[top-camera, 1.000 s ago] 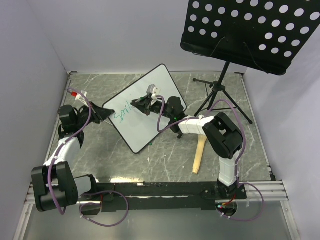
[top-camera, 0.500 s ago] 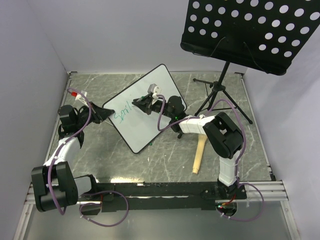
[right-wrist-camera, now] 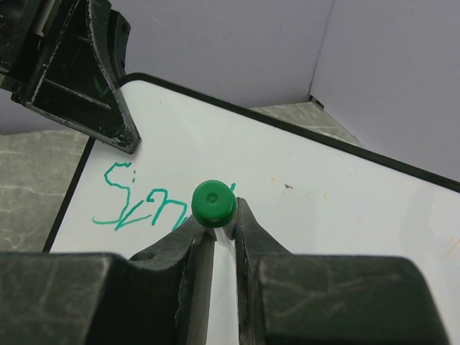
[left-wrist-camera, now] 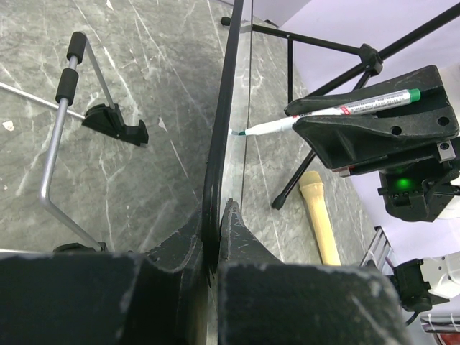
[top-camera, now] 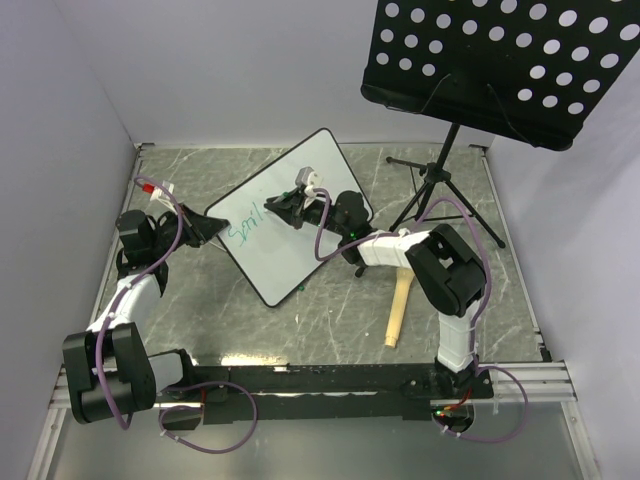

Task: Write a sentence on the whiteboard
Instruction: Pick up the sentence from the whiteboard.

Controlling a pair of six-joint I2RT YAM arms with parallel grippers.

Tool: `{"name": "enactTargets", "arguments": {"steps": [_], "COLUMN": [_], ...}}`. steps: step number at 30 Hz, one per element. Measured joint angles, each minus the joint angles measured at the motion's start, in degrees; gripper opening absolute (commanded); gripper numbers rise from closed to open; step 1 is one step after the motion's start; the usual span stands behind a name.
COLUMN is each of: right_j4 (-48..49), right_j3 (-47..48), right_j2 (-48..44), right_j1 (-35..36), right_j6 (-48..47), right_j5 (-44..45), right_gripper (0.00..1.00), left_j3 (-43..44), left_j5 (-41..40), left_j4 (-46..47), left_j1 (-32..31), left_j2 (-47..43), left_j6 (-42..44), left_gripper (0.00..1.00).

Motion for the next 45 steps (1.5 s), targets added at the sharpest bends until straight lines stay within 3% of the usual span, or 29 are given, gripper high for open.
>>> {"name": "enactTargets", "arguments": {"steps": [45], "right_j4": [-0.98], "right_j3": [4.15], "right_j2": [1.57], "right_j1": [-0.74], "right_j6": [0.17], "right_j5": [0.0], "right_gripper": [0.0], "left_j3": [0.0], "left_j5": [-0.07], "left_j4": [-0.42], "left_j1": [0.02], "left_j2": [0.0], "left_j6": [0.0], "left_gripper": [0.01]}}
